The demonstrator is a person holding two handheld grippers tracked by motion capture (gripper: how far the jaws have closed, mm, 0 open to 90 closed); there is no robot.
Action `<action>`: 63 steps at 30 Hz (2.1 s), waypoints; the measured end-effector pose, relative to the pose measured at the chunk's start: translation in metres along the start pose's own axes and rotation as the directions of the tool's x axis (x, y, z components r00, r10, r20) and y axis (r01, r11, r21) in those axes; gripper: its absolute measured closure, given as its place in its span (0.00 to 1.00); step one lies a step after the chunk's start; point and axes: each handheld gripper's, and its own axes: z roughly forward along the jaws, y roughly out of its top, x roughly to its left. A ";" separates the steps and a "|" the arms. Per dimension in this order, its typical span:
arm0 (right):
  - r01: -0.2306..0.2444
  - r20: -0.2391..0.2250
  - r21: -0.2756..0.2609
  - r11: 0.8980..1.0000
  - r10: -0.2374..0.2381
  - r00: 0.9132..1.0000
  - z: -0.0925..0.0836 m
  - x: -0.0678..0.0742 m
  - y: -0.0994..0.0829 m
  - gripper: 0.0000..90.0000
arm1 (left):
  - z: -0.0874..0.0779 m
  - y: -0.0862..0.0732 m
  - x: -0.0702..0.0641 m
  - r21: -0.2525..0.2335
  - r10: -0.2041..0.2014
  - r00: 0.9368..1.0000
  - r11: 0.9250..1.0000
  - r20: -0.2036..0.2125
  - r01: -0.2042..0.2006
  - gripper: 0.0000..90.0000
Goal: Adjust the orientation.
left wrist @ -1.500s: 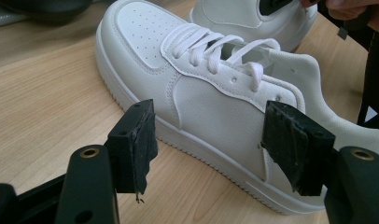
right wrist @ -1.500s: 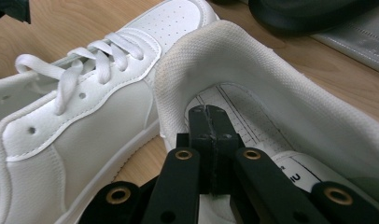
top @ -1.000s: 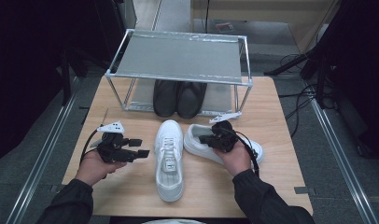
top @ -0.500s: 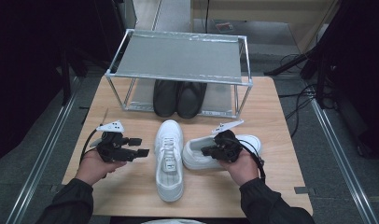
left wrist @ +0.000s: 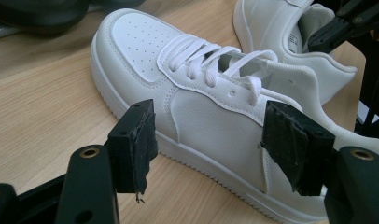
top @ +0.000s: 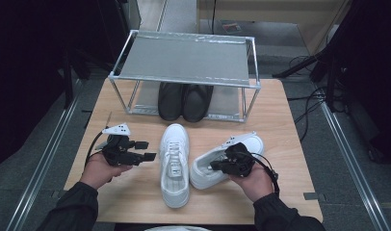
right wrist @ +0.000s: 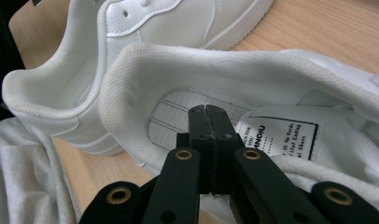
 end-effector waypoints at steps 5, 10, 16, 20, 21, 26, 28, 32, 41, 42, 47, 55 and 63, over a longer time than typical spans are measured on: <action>-0.007 -0.008 0.004 1.000 0.007 1.000 -0.002 0.003 -0.006 1.00 | 0.003 0.003 0.001 0.006 0.005 1.000 1.000 0.006 -0.005 0.39; -0.009 -0.026 0.007 1.000 0.009 1.000 -0.007 0.005 -0.014 1.00 | 0.006 0.006 0.001 0.009 0.008 1.000 1.000 0.013 -0.008 0.39; -0.012 -0.025 0.010 1.000 0.012 1.000 -0.011 0.009 -0.021 1.00 | 0.011 0.010 0.002 0.029 0.015 1.000 0.999 0.022 -0.015 0.39; -0.038 -0.038 -0.030 0.999 0.037 0.999 -0.019 0.010 -0.020 1.00 | 0.014 0.012 0.002 0.032 0.014 1.000 0.999 0.027 -0.015 0.39; -0.037 -0.029 -0.049 0.998 0.036 0.999 -0.024 0.011 -0.020 1.00 | 0.014 0.013 0.003 0.032 0.019 0.999 0.999 0.026 -0.019 0.40; -0.046 0.004 -0.139 0.989 0.046 0.999 -0.046 0.005 -0.023 1.00 | 0.016 0.013 0.006 0.039 0.013 1.000 0.999 0.023 -0.014 0.41; -0.057 0.028 -0.156 0.986 0.062 0.998 -0.052 0.002 -0.027 1.00 | 0.017 0.013 0.007 0.041 0.011 1.000 0.999 0.018 -0.012 0.43; -0.076 0.105 -0.161 0.984 0.093 0.990 -0.059 -0.010 -0.037 1.00 | 0.017 0.013 0.007 0.038 0.021 0.999 0.999 -0.032 -0.019 0.54; -0.173 0.194 -0.063 0.983 0.182 0.964 -0.049 -0.037 -0.050 1.00 | 0.016 0.016 0.007 0.033 0.048 0.998 0.998 -0.052 -0.046 0.89; -0.181 0.203 -0.045 0.982 0.187 0.961 -0.046 -0.039 -0.051 1.00 | 0.016 0.016 0.008 0.036 0.044 0.998 0.998 -0.050 -0.042 0.89; -0.181 0.195 -0.039 0.983 0.185 0.963 -0.039 -0.043 -0.048 1.00 | 0.018 0.015 0.009 0.046 0.043 0.998 0.998 -0.050 -0.041 0.89; -0.169 0.184 -0.051 0.984 0.175 0.967 -0.030 -0.048 -0.037 1.00 | 0.019 0.013 0.007 0.054 0.042 0.998 0.998 -0.039 -0.040 0.89; -0.141 0.171 -0.046 0.989 0.146 0.974 -0.017 -0.052 -0.020 1.00 | 0.018 0.008 0.003 0.046 0.042 0.999 0.998 -0.024 -0.041 0.89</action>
